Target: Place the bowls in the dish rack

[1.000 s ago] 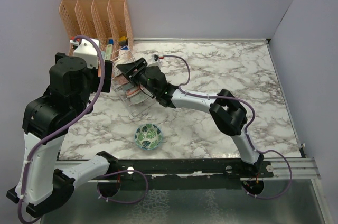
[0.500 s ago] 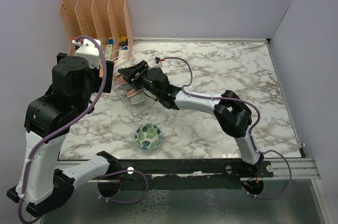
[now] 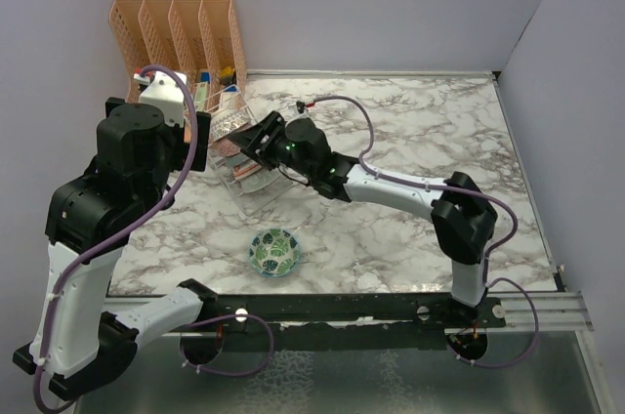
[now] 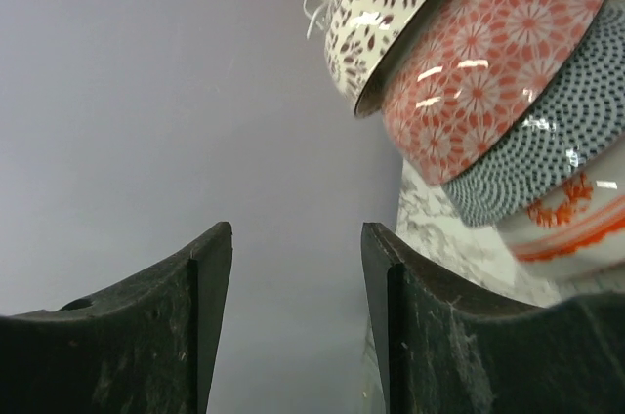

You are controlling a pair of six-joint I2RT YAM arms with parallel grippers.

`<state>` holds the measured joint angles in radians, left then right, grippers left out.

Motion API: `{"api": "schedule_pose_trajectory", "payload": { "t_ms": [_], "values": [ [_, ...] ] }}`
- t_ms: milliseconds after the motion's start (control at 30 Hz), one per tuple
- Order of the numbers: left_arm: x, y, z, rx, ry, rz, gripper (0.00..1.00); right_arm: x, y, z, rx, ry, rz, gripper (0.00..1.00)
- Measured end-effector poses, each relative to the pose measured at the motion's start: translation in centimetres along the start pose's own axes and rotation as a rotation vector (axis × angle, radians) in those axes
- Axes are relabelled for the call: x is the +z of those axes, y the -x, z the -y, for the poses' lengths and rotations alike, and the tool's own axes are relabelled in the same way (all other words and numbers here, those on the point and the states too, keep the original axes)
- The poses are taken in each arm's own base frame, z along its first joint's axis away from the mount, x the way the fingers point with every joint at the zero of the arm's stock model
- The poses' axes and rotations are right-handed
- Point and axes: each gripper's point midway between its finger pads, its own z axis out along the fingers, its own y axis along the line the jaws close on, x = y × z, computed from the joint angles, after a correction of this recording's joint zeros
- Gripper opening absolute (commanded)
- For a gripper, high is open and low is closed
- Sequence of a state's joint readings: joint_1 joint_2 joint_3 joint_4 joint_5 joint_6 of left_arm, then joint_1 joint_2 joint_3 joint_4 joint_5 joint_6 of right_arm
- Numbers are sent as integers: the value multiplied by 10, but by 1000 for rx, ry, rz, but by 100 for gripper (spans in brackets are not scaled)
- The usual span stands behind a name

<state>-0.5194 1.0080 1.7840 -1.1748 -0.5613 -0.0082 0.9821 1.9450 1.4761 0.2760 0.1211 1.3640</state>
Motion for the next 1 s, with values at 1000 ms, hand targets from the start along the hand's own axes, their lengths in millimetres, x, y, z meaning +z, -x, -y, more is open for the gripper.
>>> {"api": "schedule_pose_trajectory", "payload": {
  "t_ms": [1000],
  "values": [
    [-14,24,-9,-49,1,77,99,-167,-213,131,-974,-404,-953,60]
  ]
}}
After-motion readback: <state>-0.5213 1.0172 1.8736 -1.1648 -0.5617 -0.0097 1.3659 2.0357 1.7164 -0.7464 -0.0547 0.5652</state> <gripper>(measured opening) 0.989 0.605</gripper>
